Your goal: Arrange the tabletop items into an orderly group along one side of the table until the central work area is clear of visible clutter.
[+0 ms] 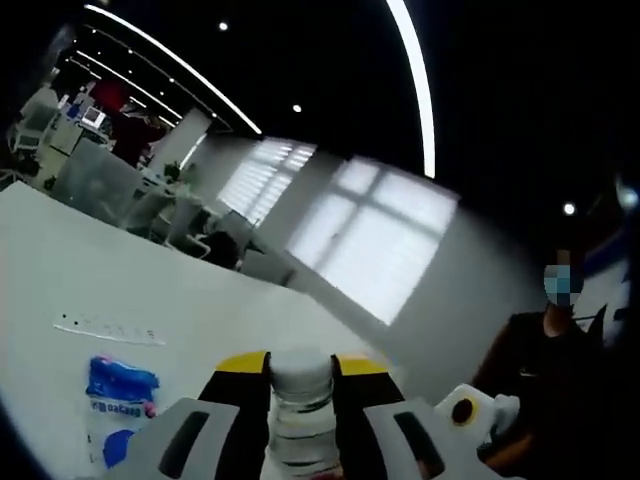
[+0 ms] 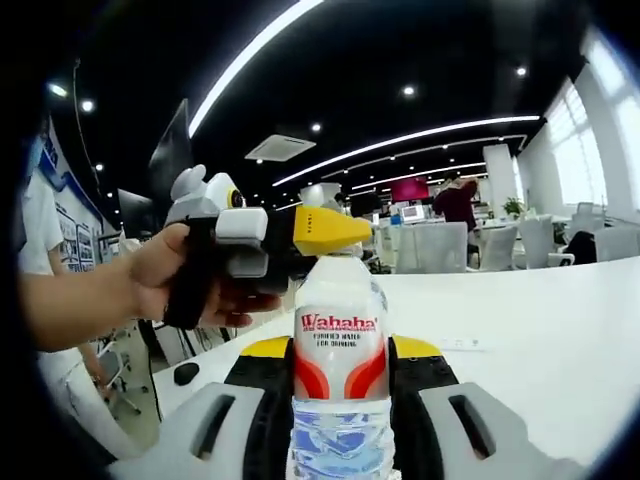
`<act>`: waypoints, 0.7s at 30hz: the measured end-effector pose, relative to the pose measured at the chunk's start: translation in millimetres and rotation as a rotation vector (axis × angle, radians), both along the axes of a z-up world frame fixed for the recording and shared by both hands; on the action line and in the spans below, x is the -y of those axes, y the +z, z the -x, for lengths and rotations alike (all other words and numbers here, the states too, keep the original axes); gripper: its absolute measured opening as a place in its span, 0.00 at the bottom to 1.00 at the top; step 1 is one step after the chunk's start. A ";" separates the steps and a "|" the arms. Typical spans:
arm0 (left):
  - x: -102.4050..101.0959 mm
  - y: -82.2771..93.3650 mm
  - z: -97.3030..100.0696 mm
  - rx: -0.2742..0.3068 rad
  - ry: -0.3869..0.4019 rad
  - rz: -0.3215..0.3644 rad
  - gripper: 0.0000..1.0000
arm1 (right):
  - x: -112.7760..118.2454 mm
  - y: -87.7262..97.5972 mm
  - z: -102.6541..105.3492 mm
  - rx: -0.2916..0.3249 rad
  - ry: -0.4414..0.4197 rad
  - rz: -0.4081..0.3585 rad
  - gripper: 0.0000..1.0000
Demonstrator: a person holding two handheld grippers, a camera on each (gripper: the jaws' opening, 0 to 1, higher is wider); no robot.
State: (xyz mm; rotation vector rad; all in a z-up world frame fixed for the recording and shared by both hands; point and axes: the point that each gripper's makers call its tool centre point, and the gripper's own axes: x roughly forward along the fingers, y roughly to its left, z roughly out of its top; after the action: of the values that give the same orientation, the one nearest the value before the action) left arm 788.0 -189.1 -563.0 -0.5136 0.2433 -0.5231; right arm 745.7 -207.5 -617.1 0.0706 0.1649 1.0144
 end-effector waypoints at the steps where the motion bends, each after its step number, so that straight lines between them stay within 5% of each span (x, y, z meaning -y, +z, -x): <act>1: 3.4 -1.1 2.6 -0.005 -0.013 -0.026 0.19 | 0.3 -3.7 1.0 -0.013 0.007 0.009 0.30; 5: 9.4 -2.9 7.8 0.002 -0.038 -0.088 0.18 | 1.2 -10.2 4.5 -0.020 0.021 0.024 0.31; 21: 3.9 6.2 16.5 0.119 -0.089 -0.157 0.17 | -7.9 -7.0 4.0 0.004 0.101 0.068 0.34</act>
State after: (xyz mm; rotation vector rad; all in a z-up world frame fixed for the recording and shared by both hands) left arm 771.5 -193.0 -556.8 -0.3183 0.1919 -0.6140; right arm 741.7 -199.6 -624.0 -0.0018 0.2008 1.1085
